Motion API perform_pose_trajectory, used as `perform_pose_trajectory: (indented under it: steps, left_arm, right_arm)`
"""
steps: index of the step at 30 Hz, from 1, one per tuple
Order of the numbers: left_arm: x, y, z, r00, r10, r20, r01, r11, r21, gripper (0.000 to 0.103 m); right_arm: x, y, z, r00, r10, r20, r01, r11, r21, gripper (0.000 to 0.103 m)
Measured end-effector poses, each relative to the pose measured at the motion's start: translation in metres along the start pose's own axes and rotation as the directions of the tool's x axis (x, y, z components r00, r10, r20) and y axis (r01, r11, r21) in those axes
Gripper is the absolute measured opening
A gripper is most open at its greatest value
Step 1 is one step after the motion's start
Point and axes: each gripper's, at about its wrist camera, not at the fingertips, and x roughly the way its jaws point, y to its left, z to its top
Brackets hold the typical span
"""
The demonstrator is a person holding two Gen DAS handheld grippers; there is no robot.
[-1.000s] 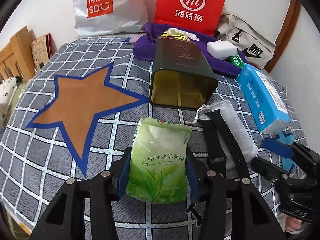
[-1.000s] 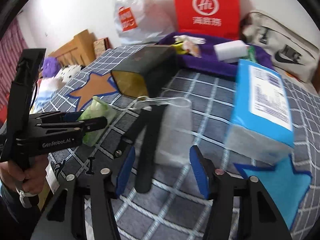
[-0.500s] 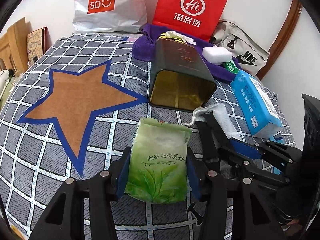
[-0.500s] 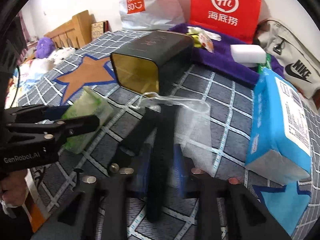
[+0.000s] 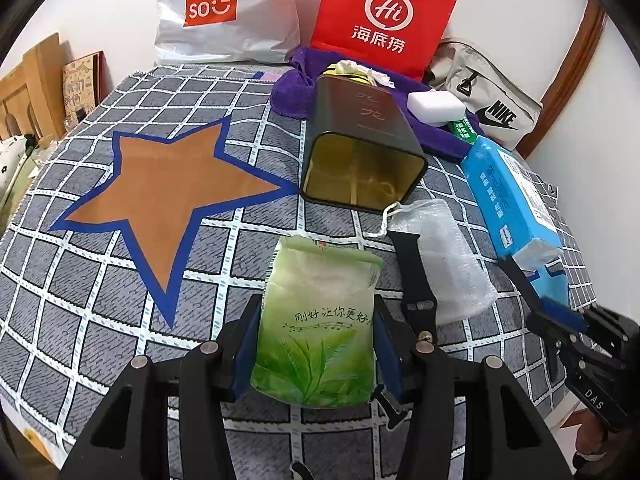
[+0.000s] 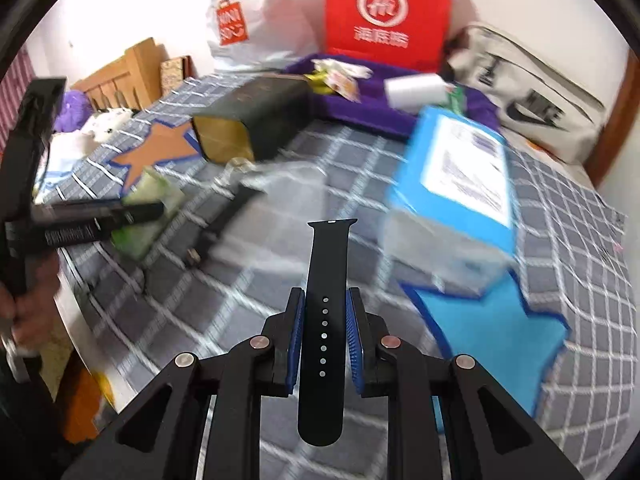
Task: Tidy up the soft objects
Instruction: 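Carry the green packet with the left tool while the right tool carries the strap to the towel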
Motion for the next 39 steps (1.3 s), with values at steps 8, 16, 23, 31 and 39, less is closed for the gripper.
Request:
perform_pose_trajectory:
  steps: [8,16,23,31,39]
  left_arm:
    - [-0.01,-0.018,0.003,1.0,0.019,0.012,-0.02,0.999,0.035,0.049]
    - [-0.017,-0.033,0.011,1.0,0.027,0.009,-0.027,0.999,0.045,0.049]
    - [-0.026,-0.045,0.021,1.0,0.003,0.019,-0.004,0.999,0.048,0.049]
    - [-0.04,-0.057,0.043,0.999,-0.005,0.053,0.002,0.998,0.06,0.049]
    - [-0.048,-0.054,0.07,0.996,0.001,0.087,-0.004,0.999,0.038,0.049]
  right_arm:
    - [0.011,-0.045,-0.03,0.999,0.005,-0.054,0.002,0.992,0.126,0.021]
    - [0.019,-0.04,-0.027,1.0,-0.013,0.017,0.012,0.996,0.087,0.021]
    - [-0.005,-0.051,-0.023,0.994,0.09,0.06,-0.097,0.987,0.126,0.021]
    - [-0.041,-0.041,-0.002,0.978,0.157,0.141,-0.167,0.984,0.066,0.021]
    - [-0.059,-0.054,0.036,0.97,0.13,0.206,-0.145,0.988,0.059,0.02]
